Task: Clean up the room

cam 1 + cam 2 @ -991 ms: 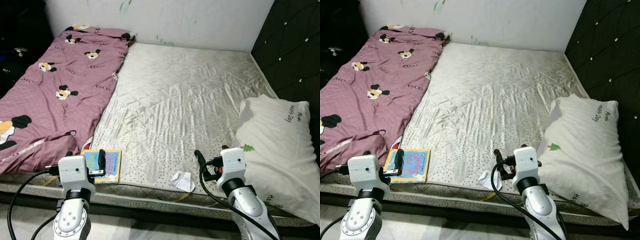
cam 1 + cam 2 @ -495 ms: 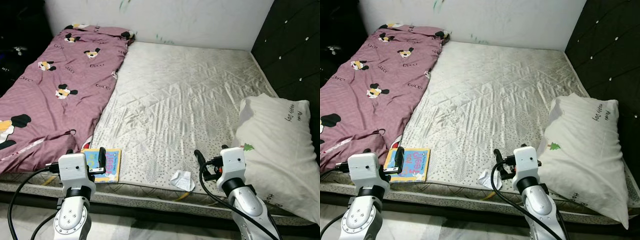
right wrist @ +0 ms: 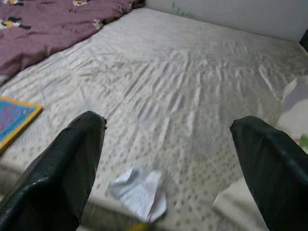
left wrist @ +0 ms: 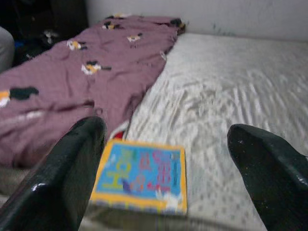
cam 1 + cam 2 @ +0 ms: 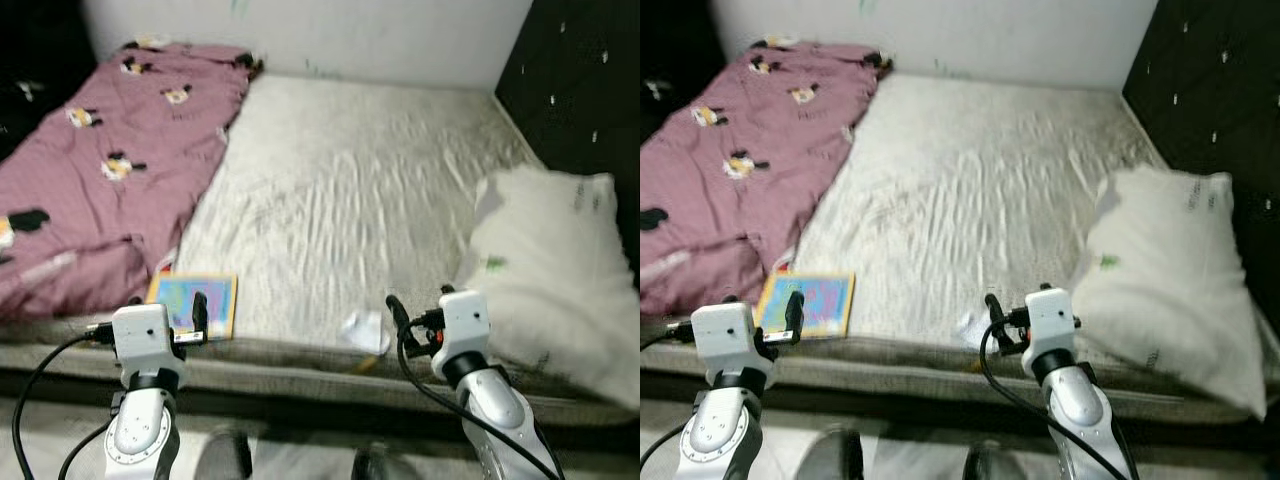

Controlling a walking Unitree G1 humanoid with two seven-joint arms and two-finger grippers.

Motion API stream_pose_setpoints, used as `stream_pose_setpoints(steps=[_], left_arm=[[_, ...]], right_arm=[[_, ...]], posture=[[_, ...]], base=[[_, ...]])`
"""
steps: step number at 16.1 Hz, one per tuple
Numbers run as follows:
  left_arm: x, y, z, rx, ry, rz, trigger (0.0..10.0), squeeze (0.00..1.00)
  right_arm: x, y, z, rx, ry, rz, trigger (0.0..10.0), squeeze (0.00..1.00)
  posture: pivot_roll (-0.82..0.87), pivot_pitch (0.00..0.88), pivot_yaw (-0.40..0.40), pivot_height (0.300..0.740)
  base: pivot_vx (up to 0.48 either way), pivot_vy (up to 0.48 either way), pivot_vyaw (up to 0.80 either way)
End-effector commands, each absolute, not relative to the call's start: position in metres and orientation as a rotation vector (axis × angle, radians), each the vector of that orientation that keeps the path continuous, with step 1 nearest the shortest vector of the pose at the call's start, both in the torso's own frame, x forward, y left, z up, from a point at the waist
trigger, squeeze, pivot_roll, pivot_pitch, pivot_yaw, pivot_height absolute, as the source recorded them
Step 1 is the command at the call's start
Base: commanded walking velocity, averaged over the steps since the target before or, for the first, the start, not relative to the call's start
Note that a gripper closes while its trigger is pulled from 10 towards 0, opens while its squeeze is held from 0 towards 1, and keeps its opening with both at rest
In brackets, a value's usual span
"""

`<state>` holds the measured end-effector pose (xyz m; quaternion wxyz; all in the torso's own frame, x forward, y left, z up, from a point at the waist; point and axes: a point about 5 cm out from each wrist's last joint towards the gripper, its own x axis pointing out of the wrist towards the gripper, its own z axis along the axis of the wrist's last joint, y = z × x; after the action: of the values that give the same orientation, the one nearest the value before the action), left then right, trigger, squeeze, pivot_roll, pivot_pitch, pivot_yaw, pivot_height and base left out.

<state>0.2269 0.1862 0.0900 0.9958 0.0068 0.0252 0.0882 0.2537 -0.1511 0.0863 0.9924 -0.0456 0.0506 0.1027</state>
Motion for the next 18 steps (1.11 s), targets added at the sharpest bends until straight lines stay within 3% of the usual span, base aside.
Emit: stream_pose_setpoints(steps=[1, 11, 18], left_arm=[[0.2264, 0.1871, 0.0878, 0.016, 0.062, 0.183, 10.0, 0.00], [0.2268, 0.1895, 0.0882, -0.027, 0.063, 0.145, 10.0, 0.00], [0.2268, 0.1862, 0.0883, -0.045, 0.062, 0.124, 10.0, 0.00]], right_arm=[[0.2534, -0.1521, 0.0870, -0.091, 0.097, 0.207, 10.0, 0.00], [0.2586, -0.1438, 0.0862, -0.105, 0.094, 0.268, 10.0, 0.00], [0.2579, -0.1430, 0.0869, -0.090, 0.085, 0.284, 10.0, 0.00]], posture=[[-0.01, 0.079, -0.053, 0.611], [0.00, 0.088, -0.058, 0.611], [-0.01, 0.097, -0.058, 0.611]], base=[[0.000, 0.000, 0.00], [0.000, 0.000, 0.00], [0.000, 0.000, 0.24]])
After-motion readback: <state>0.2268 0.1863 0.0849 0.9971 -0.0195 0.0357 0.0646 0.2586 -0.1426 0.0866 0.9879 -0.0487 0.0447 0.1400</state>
